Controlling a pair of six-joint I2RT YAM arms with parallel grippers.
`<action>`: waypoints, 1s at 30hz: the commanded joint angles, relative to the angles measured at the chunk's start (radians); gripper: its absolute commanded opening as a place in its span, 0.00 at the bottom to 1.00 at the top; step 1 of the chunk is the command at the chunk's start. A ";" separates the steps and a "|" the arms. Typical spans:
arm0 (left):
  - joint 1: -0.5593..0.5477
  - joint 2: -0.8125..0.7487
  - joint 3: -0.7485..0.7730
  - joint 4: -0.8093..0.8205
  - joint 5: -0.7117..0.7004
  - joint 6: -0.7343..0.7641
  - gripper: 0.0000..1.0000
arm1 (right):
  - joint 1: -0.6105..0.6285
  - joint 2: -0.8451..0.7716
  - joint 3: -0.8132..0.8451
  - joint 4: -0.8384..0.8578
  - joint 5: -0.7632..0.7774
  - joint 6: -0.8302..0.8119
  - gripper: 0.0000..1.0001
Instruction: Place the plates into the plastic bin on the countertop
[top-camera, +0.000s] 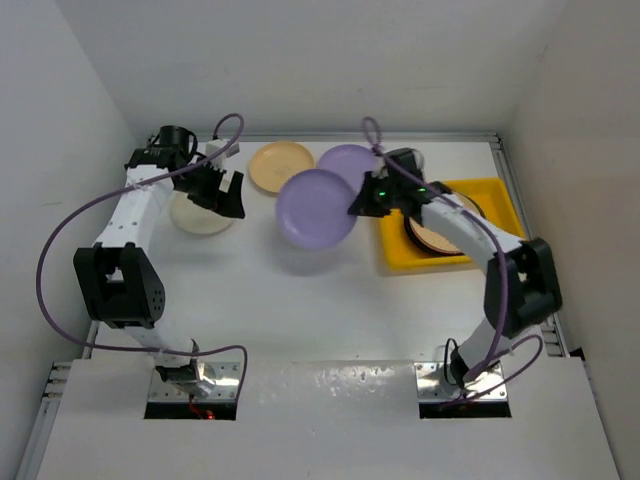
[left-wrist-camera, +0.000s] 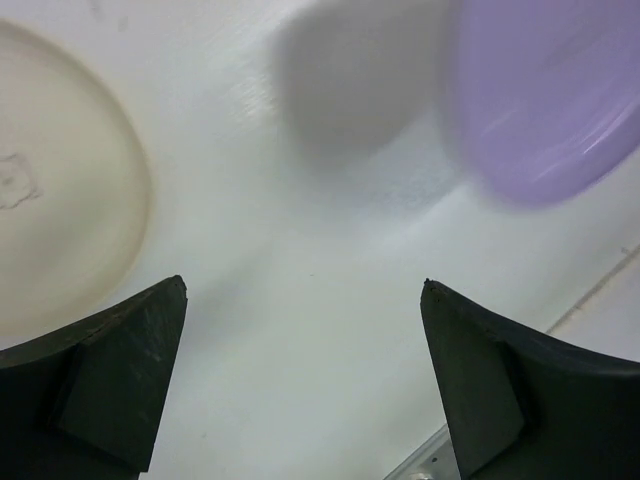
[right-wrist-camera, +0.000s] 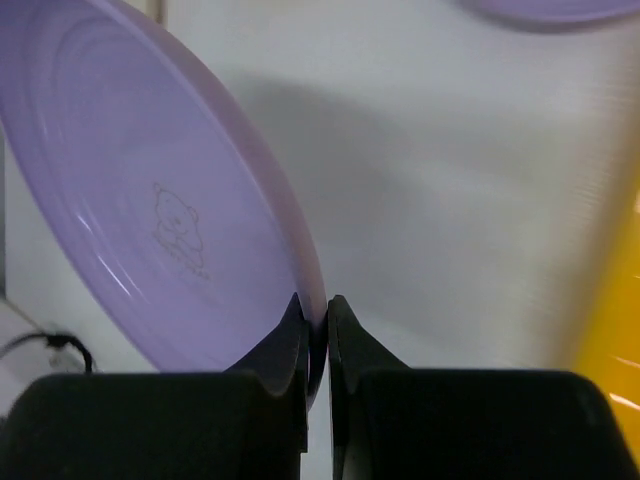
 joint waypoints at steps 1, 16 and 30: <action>0.000 0.005 0.052 0.017 -0.206 -0.061 1.00 | -0.249 -0.184 -0.064 -0.030 0.056 0.041 0.00; 0.051 0.044 -0.006 0.046 -0.272 -0.093 1.00 | -0.852 -0.152 -0.129 -0.277 -0.058 0.012 0.10; 0.060 0.062 0.012 0.046 -0.262 -0.084 1.00 | -0.705 -0.100 0.152 -0.417 0.330 -0.166 0.82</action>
